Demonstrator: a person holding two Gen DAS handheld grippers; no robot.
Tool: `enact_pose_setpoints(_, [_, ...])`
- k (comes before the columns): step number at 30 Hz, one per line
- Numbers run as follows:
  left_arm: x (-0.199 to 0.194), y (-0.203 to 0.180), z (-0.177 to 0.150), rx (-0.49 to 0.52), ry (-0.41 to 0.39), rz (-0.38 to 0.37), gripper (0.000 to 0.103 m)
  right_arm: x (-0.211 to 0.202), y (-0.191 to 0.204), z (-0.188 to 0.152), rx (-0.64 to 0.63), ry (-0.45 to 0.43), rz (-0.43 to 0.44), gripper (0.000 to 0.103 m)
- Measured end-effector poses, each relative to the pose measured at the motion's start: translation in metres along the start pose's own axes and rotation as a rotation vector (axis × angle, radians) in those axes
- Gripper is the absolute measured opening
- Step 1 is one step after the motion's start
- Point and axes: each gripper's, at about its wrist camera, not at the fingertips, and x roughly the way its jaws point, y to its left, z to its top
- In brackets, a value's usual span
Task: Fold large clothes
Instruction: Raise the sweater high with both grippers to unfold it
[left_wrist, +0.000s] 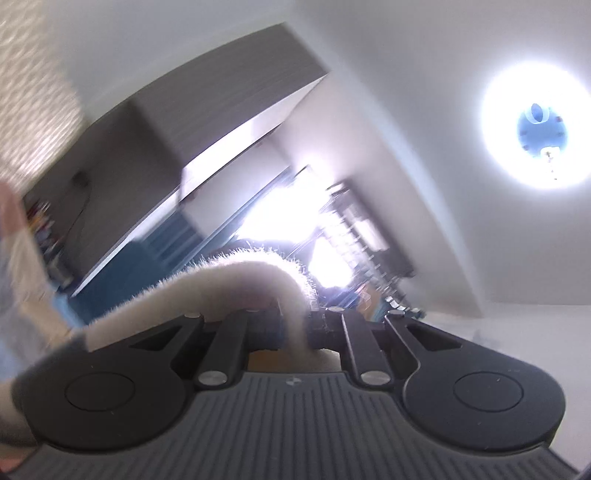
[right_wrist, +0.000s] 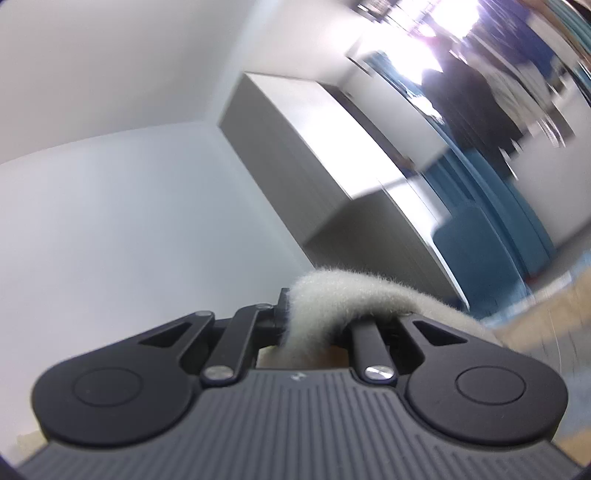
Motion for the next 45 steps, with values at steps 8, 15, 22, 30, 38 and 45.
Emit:
enact_pose_setpoints(8, [0.051,-0.079,0.054,0.120,-0.017,-0.052,0.013,0.013,0.072,0.104,-0.144,-0.095,0.038,0.015])
enact_pose_setpoints(15, [0.125,-0.052,0.034,0.144,0.064,0.031,0.014,0.058,0.038,0.126,-0.183,-0.047,-0.145,0.016])
enact_pose_setpoints(22, [0.218,0.071,-0.063,0.189,0.236,0.194,0.014,0.141,-0.112,0.055,-0.124,0.136,-0.387,0.016])
enact_pose_setpoints(30, [0.355,0.299,-0.167,0.102,0.403,0.372,0.014,0.245,-0.287,-0.035,-0.070,0.227,-0.529,0.016])
enact_pose_setpoints(38, [0.438,0.495,-0.258,0.094,0.624,0.518,0.014,0.319,-0.401,-0.137,-0.091,0.355,-0.627,0.016])
enact_pose_setpoints(45, [0.473,0.599,-0.308,0.041,0.779,0.626,0.016,0.344,-0.450,-0.204,-0.059,0.507,-0.749,0.016])
